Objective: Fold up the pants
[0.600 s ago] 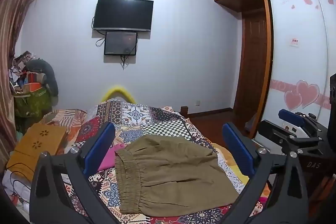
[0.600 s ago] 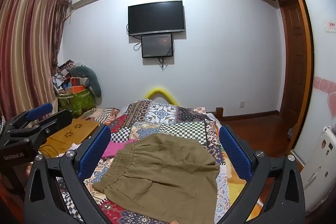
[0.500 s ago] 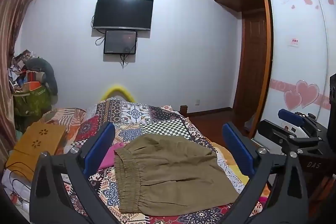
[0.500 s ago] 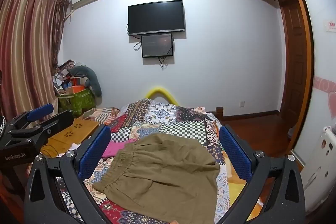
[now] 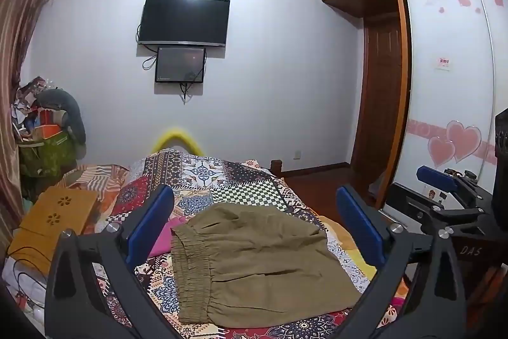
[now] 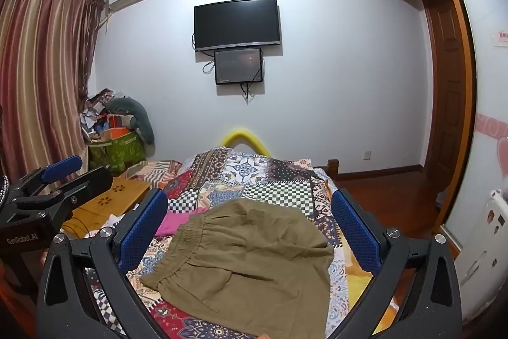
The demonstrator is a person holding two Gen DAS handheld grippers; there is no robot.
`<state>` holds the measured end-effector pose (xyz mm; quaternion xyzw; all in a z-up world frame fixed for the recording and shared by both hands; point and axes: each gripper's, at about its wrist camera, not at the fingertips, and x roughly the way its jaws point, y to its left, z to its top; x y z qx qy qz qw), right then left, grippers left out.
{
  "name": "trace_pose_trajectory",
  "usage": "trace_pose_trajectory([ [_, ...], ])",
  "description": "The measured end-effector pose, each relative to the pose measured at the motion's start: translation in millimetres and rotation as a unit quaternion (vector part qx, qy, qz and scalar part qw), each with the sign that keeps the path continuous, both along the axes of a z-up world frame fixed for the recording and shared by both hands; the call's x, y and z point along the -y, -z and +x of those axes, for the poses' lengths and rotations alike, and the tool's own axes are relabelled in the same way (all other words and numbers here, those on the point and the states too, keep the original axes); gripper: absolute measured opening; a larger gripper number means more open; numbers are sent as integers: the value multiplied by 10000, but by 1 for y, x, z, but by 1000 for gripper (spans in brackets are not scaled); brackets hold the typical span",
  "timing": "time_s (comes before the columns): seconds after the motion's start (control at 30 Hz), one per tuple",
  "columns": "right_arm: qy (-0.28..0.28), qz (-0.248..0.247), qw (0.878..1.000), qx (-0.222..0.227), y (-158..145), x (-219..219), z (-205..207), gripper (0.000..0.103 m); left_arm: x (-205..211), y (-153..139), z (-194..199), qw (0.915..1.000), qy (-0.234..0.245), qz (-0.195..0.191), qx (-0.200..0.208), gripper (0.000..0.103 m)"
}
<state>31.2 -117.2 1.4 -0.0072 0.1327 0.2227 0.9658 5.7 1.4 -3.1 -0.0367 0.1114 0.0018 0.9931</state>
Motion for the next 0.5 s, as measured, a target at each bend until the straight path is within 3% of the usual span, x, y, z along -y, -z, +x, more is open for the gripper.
trace_pose_trajectory([
  [0.5,-20,8,10000,-33,12,-6,0,102,-1,-1,0,10000,2,-3,-7,103],
])
